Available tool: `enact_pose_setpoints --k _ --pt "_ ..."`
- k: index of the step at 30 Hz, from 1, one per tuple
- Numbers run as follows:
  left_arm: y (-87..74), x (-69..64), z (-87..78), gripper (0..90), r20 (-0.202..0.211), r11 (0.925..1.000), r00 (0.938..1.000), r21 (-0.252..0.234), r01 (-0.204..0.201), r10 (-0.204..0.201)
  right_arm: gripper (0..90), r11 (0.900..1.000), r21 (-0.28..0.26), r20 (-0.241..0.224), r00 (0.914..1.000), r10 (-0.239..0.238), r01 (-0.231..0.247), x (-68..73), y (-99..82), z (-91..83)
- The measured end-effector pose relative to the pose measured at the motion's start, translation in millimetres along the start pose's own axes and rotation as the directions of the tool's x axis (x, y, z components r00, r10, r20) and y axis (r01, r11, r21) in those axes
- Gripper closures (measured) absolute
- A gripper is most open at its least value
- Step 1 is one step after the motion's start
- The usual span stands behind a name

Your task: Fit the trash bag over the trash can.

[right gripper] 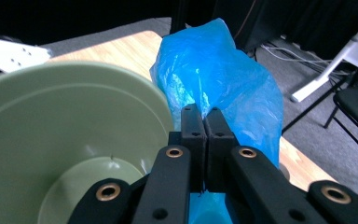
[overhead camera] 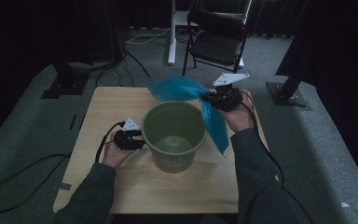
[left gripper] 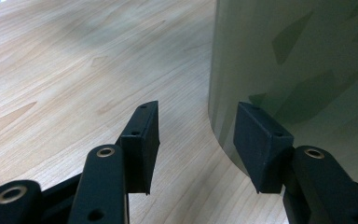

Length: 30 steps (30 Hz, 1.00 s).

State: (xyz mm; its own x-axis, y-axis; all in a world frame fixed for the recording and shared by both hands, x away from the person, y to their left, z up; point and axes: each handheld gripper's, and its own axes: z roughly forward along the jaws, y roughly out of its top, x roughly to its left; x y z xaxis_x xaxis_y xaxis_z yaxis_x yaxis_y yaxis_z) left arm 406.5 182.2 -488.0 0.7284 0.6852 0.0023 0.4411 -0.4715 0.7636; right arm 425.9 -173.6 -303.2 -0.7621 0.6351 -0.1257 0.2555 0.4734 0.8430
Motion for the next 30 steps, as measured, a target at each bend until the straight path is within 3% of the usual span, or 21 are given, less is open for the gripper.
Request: enact_pose_setpoints --k 10,30 --pt "1.1 -1.4 0.4 50.1 0.006 1.0000 0.9999 -0.002 -0.009 0.010 88.9 0.9990 -0.017 -0.014 0.9991 -0.041 0.040 12.9 27.3 5.9" --pt "4.4 -6.4 -1.7 50.9 0.011 0.9994 0.9997 -0.029 -0.020 0.020 88.9 0.9934 -0.039 -0.046 0.9929 -0.109 0.107 39.1 64.3 15.7"
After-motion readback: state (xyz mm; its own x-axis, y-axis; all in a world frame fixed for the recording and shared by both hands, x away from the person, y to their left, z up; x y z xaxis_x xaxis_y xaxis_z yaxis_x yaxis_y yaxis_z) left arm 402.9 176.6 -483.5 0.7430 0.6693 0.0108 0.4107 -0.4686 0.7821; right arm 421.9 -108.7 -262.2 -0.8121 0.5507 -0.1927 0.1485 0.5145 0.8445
